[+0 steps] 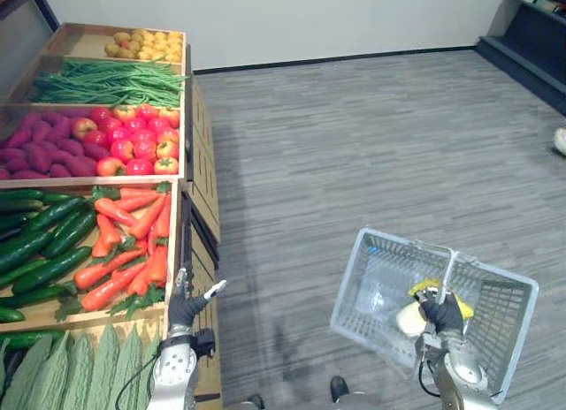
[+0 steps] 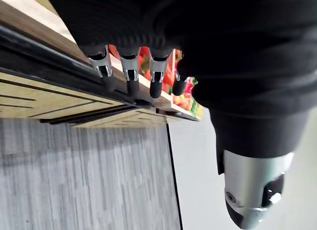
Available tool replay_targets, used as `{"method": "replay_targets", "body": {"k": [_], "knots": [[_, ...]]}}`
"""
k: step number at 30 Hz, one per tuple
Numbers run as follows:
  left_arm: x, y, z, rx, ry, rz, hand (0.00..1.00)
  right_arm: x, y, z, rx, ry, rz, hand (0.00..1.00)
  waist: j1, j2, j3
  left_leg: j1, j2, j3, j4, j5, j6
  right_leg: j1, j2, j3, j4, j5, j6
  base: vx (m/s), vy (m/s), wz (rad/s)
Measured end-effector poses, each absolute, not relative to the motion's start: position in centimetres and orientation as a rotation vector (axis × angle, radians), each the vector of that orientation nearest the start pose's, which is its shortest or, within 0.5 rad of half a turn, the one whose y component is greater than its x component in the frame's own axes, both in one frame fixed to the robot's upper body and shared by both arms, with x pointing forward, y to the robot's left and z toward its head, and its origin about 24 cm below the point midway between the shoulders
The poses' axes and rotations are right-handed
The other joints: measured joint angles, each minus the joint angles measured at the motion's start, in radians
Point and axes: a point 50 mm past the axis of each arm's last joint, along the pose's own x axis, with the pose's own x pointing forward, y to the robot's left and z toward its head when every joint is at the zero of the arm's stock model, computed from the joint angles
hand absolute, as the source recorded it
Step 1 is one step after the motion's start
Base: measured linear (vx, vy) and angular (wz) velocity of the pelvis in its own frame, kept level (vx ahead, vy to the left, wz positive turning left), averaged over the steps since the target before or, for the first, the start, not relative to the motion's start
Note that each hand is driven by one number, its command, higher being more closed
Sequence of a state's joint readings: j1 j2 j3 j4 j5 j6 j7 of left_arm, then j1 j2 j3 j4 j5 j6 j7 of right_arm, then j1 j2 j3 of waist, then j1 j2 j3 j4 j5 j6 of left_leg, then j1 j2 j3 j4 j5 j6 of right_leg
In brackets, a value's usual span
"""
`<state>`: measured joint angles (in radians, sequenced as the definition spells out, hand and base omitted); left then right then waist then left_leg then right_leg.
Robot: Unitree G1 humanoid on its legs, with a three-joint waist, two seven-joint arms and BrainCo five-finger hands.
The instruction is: Pick vegetable in the basket
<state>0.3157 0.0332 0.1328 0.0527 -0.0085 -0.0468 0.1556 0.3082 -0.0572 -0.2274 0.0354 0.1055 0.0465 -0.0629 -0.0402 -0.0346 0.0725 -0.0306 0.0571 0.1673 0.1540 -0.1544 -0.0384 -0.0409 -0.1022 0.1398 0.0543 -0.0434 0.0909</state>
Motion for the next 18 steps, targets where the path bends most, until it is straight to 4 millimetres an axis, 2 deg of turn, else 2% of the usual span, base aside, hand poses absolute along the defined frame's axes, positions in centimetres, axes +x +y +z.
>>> {"method": "replay_targets", "body": {"k": [4,5,7,8,9,10,12,13,14,15,16,17,18], "knots": [[15.9,21.7,-3.2,0.057,0.330,0.407,0.00,16.7,-23.5,-2.6,-0.005,0.351,-0.378,1.00,0.008,-0.006,0.005,-0.030,0.027,0.023,0.117,-0.091,-0.002,-0.066,0.015,0.009,0.171,-0.089,0.004,0.06,-0.016,-0.20],[15.6,21.7,-3.3,0.054,0.342,0.418,0.00,17.1,-23.3,-2.5,-0.015,0.345,-0.369,1.00,0.017,-0.001,0.007,-0.028,0.047,0.038,0.146,-0.124,0.002,-0.120,0.030,-0.005,0.280,-0.098,0.009,0.04,-0.007,-0.63],[15.8,21.8,-3.2,0.058,0.337,0.428,0.00,17.4,-23.2,-2.3,-0.020,0.334,-0.364,1.00,0.022,-0.001,0.026,0.005,0.061,0.058,0.147,-0.146,0.012,-0.208,0.026,-0.079,0.502,-0.091,0.014,0.06,-0.002,-0.42],[16.2,21.6,-3.1,0.060,0.327,0.415,0.00,17.6,-23.1,-2.3,-0.026,0.332,-0.360,1.00,0.008,-0.004,0.056,0.057,0.063,0.058,0.145,-0.158,0.030,-0.271,0.008,-0.139,0.652,-0.099,-0.008,0.14,-0.002,-0.04],[16.3,21.3,-3.1,0.061,0.327,0.408,0.00,17.5,-23.0,-2.3,-0.028,0.336,-0.357,1.00,-0.001,-0.002,0.054,0.079,0.070,0.058,0.145,-0.176,0.028,-0.308,-0.005,-0.187,0.673,-0.139,-0.023,0.19,-0.019,-0.02],[16.4,21.3,-3.0,0.066,0.322,0.401,0.00,17.6,-23.0,-2.3,-0.030,0.335,-0.357,1.00,-0.001,-0.004,0.054,0.079,0.074,0.058,0.145,-0.184,0.023,-0.326,-0.009,-0.205,0.658,-0.147,-0.030,0.24,-0.047,0.08],[17.8,20.7,-2.8,0.078,0.299,0.362,0.00,17.7,-23.3,-2.1,-0.058,0.328,-0.354,1.00,-0.004,-0.006,0.056,0.095,0.087,0.031,0.137,-0.206,0.000,-0.390,0.000,-0.221,0.489,-0.129,-0.027,0.40,-0.127,0.29],[18.6,20.3,-3.0,0.070,0.301,0.349,0.00,18.0,-23.5,-1.9,-0.072,0.319,-0.351,1.00,-0.006,0.007,0.063,0.113,0.104,0.018,0.127,-0.216,-0.020,-0.401,0.019,-0.204,0.359,-0.065,-0.030,0.46,-0.179,0.38],[18.8,20.1,-3.1,0.070,0.304,0.342,0.00,18.0,-23.6,-1.8,-0.078,0.318,-0.350,1.00,-0.010,0.010,0.064,0.123,0.110,0.012,0.123,-0.218,-0.035,-0.399,0.030,-0.185,0.286,-0.019,-0.028,0.47,-0.222,0.52],[19.1,20.0,-3.1,0.080,0.302,0.332,0.00,18.1,-23.9,-1.8,-0.092,0.319,-0.348,1.00,-0.018,-0.003,0.061,0.141,0.109,-0.011,0.123,-0.231,-0.061,-0.380,0.036,-0.152,0.202,0.100,-0.009,0.47,-0.220,0.53],[19.5,19.3,-3.4,0.072,0.318,0.324,0.00,18.7,-24.5,-1.8,-0.127,0.325,-0.343,1.00,-0.028,0.045,0.083,0.174,0.142,-0.046,0.119,-0.240,-0.078,-0.368,0.064,-0.173,0.268,0.116,-0.036,0.46,-0.209,0.45],[19.6,19.1,-3.3,0.073,0.312,0.315,0.00,19.1,-24.5,-1.8,-0.133,0.327,-0.337,1.00,-0.025,0.050,0.090,0.182,0.153,-0.053,0.118,-0.214,-0.094,-0.377,0.066,-0.176,0.317,0.083,-0.056,0.45,-0.241,0.31],[19.6,18.6,-3.4,0.065,0.312,0.305,0.00,19.3,-24.2,-1.9,-0.133,0.328,-0.330,1.00,-0.024,0.054,0.089,0.196,0.153,-0.083,0.132,-0.168,-0.108,-0.397,0.064,-0.185,0.418,0.012,-0.075,0.46,-0.272,0.19]]}}
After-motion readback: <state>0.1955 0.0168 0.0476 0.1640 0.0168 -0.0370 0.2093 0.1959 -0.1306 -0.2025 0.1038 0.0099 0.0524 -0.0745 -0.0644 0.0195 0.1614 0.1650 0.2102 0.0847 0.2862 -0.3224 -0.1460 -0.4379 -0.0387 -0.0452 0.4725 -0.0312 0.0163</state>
